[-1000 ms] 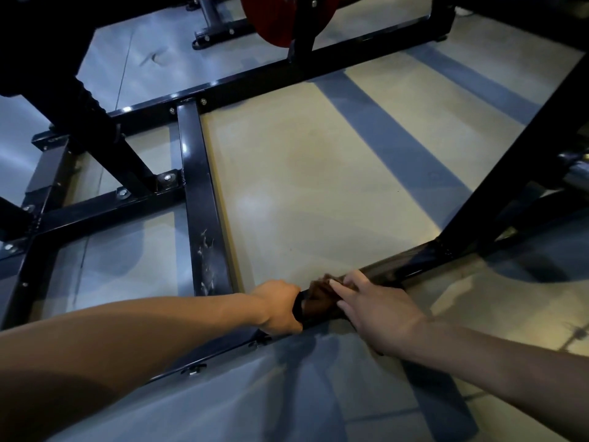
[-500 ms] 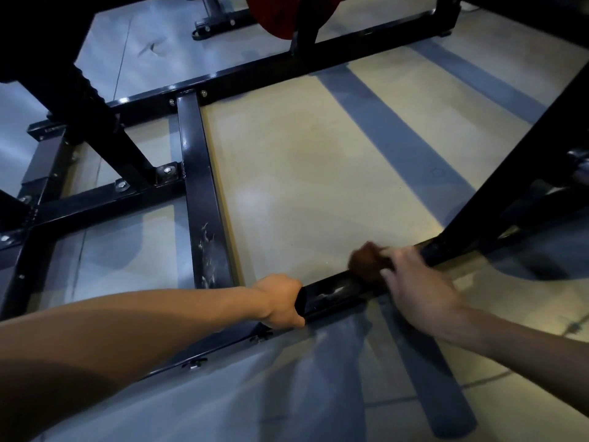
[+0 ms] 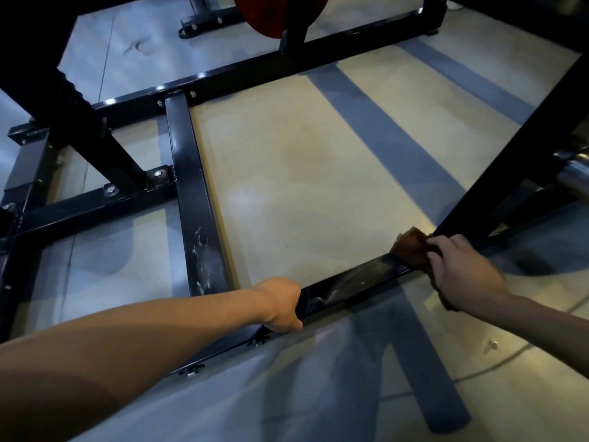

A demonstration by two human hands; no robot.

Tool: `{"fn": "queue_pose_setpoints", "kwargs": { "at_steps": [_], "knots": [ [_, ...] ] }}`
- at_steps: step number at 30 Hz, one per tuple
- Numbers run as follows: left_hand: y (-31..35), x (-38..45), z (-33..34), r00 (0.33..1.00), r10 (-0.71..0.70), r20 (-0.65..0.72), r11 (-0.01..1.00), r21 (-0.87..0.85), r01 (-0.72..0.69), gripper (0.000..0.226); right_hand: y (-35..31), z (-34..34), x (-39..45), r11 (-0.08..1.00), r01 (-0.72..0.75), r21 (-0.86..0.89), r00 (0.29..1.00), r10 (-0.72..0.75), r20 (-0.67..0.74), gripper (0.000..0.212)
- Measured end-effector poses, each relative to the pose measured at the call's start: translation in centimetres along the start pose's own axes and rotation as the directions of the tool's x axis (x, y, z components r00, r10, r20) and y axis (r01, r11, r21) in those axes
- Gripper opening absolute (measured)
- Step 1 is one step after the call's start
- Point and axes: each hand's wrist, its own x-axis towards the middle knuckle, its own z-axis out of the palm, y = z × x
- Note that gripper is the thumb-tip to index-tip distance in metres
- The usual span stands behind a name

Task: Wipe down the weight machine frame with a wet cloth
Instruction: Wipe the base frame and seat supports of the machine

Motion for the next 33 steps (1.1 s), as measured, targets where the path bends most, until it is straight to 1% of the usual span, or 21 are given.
{"fn": "queue_pose_setpoints", "kwargs": {
  "at_steps": [4, 6, 9, 10, 11, 12, 13, 14, 15, 16, 17, 18, 19, 21, 22, 24, 25, 28, 30, 31, 33],
  "knots": [
    [0.4, -0.7, -0.1, 0.999, -0.040, -0.012, 0.999, -0.019, 0.039, 0.040, -3.9, 1.0, -2.1, 0.995, 0.102, 0.016, 0.990, -0.103, 0.095, 0.041],
    [0.7, -0.8, -0.2, 0.999, -0.051, 0.002, 0.999, -0.002, 0.051, 0.040, -6.0, 2.1, -3.2, 0.982, 0.188, 0.032, 0.969, -0.191, 0.158, 0.042],
    [0.8, -1.0, -0.2, 0.997, -0.082, 0.004, 0.996, -0.020, 0.082, 0.045, -7.2, 2.3, -3.5, 0.908, 0.411, 0.083, 0.882, -0.419, 0.214, 0.043],
    [0.7, -1.2, 0.0, 0.995, -0.098, 0.002, 0.995, -0.037, 0.098, 0.047, -6.6, 2.2, -3.0, 0.883, 0.466, 0.050, 0.859, -0.466, 0.214, 0.042],
    [0.8, -1.5, 0.1, 0.993, -0.117, 0.001, 0.992, -0.054, 0.116, 0.048, -5.6, 1.9, -2.3, 0.868, 0.496, -0.001, 0.852, -0.486, 0.193, 0.041],
    [1.0, -1.9, 0.1, 0.991, -0.132, 0.004, 0.989, -0.068, 0.132, 0.050, -4.3, 1.7, -1.6, 0.872, 0.487, -0.044, 0.867, -0.477, 0.141, 0.039],
    [1.2, -2.3, 0.3, 0.989, -0.150, 0.008, 0.985, -0.084, 0.150, 0.051, -2.8, 1.5, -0.9, 0.895, 0.442, -0.056, 0.896, -0.438, 0.069, 0.038],
    [1.4, -2.6, 0.4, 0.987, -0.164, 0.002, 0.983, -0.088, 0.163, 0.052, -1.3, 1.4, -0.4, 0.934, 0.357, -0.004, 0.934, -0.357, 0.003, 0.036],
    [1.7, -2.8, 0.5, 0.983, -0.184, -0.008, 0.980, -0.085, 0.182, 0.052, -0.2, 1.4, 0.1, 0.962, 0.262, 0.075, 0.965, -0.261, -0.027, 0.035],
    [2.0, -3.1, 0.6, 0.978, -0.208, -0.015, 0.976, -0.075, 0.206, 0.053, 0.4, 1.6, 0.5, 0.975, 0.173, 0.140, 0.985, -0.171, -0.024, 0.035],
    [2.2, -3.6, 0.7, 0.972, -0.234, -0.019, 0.971, -0.054, 0.233, 0.056, 0.2, 1.8, 0.6, 0.979, 0.117, 0.165, 0.993, -0.117, -0.009, 0.035],
    [2.4, -4.0, 0.8, 0.968, -0.251, -0.022, 0.968, -0.017, 0.250, 0.061, -0.4, 2.0, 0.4, 0.981, 0.101, 0.167, 0.995, -0.101, -0.008, 0.034],
    [2.6, -4.5, 0.9, 0.966, -0.257, -0.022, 0.966, 0.025, 0.258, 0.066, -1.4, 2.4, 0.2, 0.976, 0.138, 0.170, 0.990, -0.135, -0.026, 0.032],
    [2.7, -6.0, 1.0, 0.966, -0.260, 0.001, 0.961, 0.100, 0.259, 0.072, -3.9, 2.8, -0.7, 0.950, 0.270, 0.160, 0.963, -0.269, -0.029, 0.031],
    [2.6, -6.9, 0.8, 0.967, -0.255, 0.005, 0.961, 0.114, 0.253, 0.069, -5.3, 2.8, -1.2, 0.940, 0.304, 0.156, 0.950, -0.312, 0.030, 0.034],
    [2.2, -8.6, 0.0, 0.966, -0.257, -0.004, 0.963, 0.088, 0.256, 0.058, -7.9, 2.9, -2.5, 0.933, 0.333, 0.138, 0.915, -0.356, 0.192, 0.041],
    [2.0, -9.4, -0.5, 0.965, -0.263, -0.012, 0.962, 0.075, 0.263, 0.053, -9.1, 3.0, -3.2, 0.918, 0.377, 0.124, 0.891, -0.397, 0.223, 0.043],
    [1.2, -11.0, -0.7, 0.959, -0.282, -0.013, 0.953, 0.111, 0.282, 0.051, -11.2, 3.7, -4.8, 0.849, 0.510, 0.140, 0.826, -0.528, 0.196, 0.042],
    [0.7, -10.9, -0.2, 0.964, -0.267, -0.022, 0.948, 0.177, 0.266, 0.052, -10.9, 4.2, -4.4, 0.822, 0.550, 0.147, 0.798, -0.570, 0.196, 0.041],
    [0.3, -10.5, 0.0, 0.967, -0.252, -0.032, 0.946, 0.201, 0.253, 0.051, -10.7, 4.4, -3.9, 0.811, 0.570, 0.130, 0.790, -0.585, 0.184, 0.041],
    [-0.8, -9.5, 0.4, 0.973, -0.230, -0.032, 0.956, 0.179, 0.232, 0.050, -10.0, 4.7, -2.9, 0.770, 0.633, 0.079, 0.759, -0.638, 0.134, 0.041]
  ]
}}
